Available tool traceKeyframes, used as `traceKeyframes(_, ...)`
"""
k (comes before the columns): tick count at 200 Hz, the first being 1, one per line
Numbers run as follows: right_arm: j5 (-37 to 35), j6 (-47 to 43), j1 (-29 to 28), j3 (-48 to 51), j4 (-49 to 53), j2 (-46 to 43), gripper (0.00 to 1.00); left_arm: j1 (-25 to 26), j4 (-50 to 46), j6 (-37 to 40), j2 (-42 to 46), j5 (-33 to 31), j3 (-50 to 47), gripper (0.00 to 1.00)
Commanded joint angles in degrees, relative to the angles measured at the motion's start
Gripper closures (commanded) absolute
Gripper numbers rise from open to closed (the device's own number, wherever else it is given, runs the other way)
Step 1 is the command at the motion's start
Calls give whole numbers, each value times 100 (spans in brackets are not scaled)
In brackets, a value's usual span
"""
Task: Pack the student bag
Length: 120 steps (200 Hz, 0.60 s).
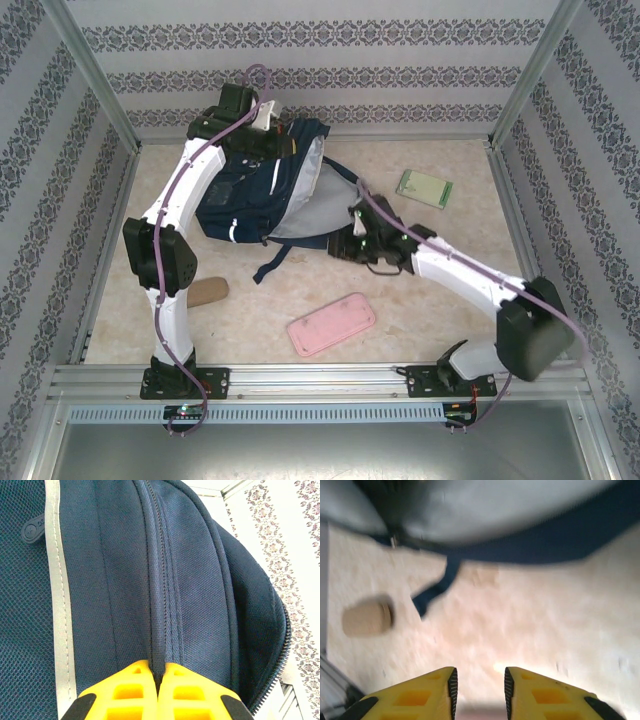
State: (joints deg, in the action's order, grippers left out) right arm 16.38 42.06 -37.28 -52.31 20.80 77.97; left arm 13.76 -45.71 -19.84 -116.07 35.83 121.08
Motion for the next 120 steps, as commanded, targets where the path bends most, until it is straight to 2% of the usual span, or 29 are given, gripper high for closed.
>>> traceKeyframes(1, -267, -1, -340, 516, 527, -392, 71, -6, 504, 183, 234, 143, 47, 100)
traceKeyframes(38, -479, 511, -1025, 1240, 576, -687, 73, -12, 482, 196, 223, 134, 46, 100)
traceKeyframes(54, -541, 581, -1139, 1401, 550, -586, 73, -7, 493, 156, 192, 160, 47, 100)
traceKeyframes(88, -693, 383, -1050, 1358, 500, -211, 73, -5, 515, 91, 148, 182, 47, 100)
traceKeyframes(120, -716, -53, -487, 1236, 623, 247, 75, -6, 487, 106, 182, 161, 13, 100)
